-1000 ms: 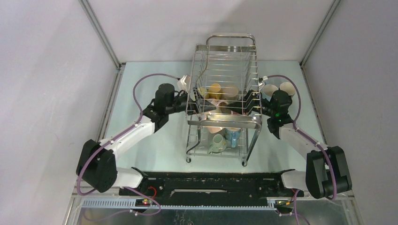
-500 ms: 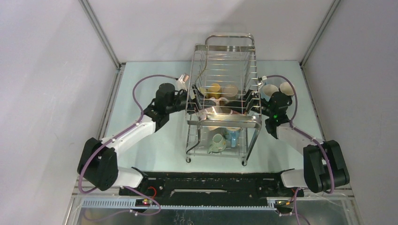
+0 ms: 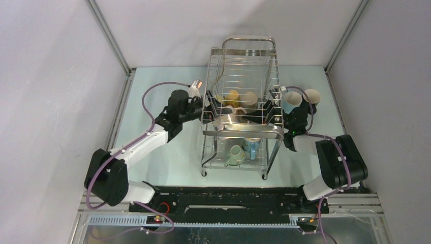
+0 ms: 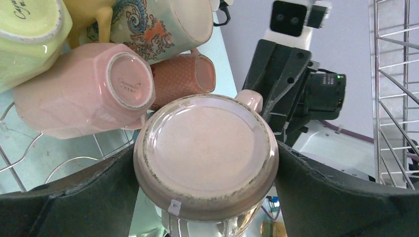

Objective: Unload the cups from the dish rack
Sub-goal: Adjust the cup.

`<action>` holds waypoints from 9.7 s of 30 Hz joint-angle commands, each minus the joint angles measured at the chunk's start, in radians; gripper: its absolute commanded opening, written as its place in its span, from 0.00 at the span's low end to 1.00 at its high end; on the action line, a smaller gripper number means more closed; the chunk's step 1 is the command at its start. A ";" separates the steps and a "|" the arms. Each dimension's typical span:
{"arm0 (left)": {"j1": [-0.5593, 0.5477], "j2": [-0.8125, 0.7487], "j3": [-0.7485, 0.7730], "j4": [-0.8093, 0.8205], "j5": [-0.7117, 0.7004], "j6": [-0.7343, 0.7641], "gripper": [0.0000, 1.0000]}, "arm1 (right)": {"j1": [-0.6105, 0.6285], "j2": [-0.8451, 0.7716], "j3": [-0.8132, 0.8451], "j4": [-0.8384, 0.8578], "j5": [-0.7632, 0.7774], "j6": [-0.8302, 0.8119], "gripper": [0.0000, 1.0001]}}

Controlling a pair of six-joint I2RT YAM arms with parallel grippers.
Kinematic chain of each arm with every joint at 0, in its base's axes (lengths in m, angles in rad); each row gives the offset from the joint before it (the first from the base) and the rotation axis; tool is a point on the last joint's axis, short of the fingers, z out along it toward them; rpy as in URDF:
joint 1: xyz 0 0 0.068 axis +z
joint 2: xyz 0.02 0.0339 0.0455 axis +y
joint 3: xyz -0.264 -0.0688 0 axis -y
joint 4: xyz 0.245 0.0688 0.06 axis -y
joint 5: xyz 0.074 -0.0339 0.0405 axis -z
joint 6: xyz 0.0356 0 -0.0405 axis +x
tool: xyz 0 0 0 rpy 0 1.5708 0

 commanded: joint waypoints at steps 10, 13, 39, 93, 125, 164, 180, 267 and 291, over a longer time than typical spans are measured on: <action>-0.021 -0.032 0.027 0.143 0.037 -0.021 0.36 | -0.023 0.053 -0.024 0.344 -0.045 0.344 0.00; -0.020 -0.040 0.027 0.132 0.027 -0.013 0.40 | -0.038 0.052 -0.024 0.344 -0.048 0.365 0.00; 0.025 -0.078 -0.101 0.319 0.047 -0.130 0.84 | -0.073 0.050 -0.024 0.340 -0.046 0.444 0.00; 0.068 -0.093 -0.169 0.301 0.010 -0.185 1.00 | -0.105 -0.004 -0.041 0.345 0.055 0.649 0.00; 0.074 -0.098 -0.182 0.270 0.033 -0.158 1.00 | -0.059 -0.065 0.010 0.357 0.214 0.814 0.00; 0.114 -0.170 -0.186 0.189 0.030 -0.097 1.00 | -0.334 -0.406 -0.081 -0.057 0.185 0.757 0.00; 0.218 -0.319 -0.162 0.039 -0.013 -0.027 1.00 | -0.504 -0.540 -0.080 -0.260 0.109 0.743 0.00; -0.532 0.391 1.299 -0.411 -0.646 0.916 0.90 | -0.425 -0.489 0.925 -1.001 0.437 0.672 0.00; -0.555 0.376 1.184 -0.187 -0.811 0.911 0.06 | -0.122 -0.529 0.913 -1.087 0.664 0.522 0.00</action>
